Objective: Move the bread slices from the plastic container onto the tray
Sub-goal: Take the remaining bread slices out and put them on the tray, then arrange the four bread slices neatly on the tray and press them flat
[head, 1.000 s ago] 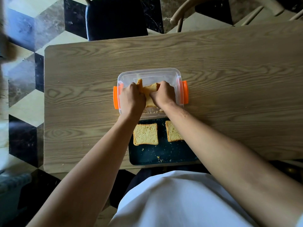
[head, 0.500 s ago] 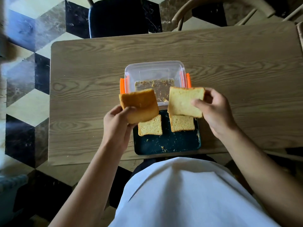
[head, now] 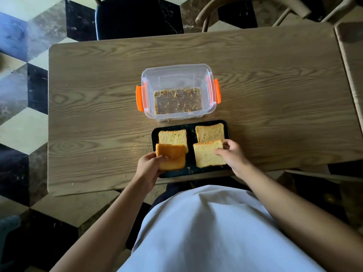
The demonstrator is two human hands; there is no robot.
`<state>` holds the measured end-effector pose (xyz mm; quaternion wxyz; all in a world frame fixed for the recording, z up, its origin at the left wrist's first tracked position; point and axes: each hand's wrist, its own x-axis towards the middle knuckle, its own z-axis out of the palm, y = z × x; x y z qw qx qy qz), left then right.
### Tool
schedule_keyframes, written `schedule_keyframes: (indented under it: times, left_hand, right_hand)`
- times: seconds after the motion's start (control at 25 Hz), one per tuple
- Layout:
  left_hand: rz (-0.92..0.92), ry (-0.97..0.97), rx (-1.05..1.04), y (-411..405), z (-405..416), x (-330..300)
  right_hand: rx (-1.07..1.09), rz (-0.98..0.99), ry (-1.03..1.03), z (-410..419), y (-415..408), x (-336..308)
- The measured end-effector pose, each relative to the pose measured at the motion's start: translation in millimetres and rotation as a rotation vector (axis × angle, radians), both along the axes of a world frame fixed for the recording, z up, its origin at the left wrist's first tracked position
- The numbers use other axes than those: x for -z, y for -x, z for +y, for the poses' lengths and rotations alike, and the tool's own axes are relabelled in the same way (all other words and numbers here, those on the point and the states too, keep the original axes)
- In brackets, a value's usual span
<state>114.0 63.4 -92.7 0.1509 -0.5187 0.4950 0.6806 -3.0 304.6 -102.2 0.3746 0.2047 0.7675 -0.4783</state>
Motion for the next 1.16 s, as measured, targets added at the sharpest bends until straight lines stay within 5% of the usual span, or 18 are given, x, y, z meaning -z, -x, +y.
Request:
schedule_keyframes:
  times: [0.32, 0.48, 0.68, 0.8, 0.92, 1.16]
  left_hand:
    - [-0.057, 0.315, 0.344, 7, 12, 4]
    - [-0.104, 0.581, 0.547, 4, 16, -3]
    - [-0.189, 0.655, 0.731, 8, 0, -12]
    - [-0.168, 0.727, 0.718, 18, -12, -19]
    - [-0.027, 0.739, 0.573, 37, -13, -20]
    - [0.012, 0.721, 0.625, 62, -7, -8]
  right_hand:
    - [-0.148, 0.081, -0.122, -6, -2, -1]
    - [-0.389, 0.241, -0.336, -9, -2, -13]
    - [-0.534, 0.336, -0.557, -22, 12, -34]
    - [-0.444, 0.472, -0.425, -45, 21, -36]
    - [-0.479, 0.365, -0.25, -78, 19, -31]
    - [-0.63, 0.296, -0.316, -110, 12, -9]
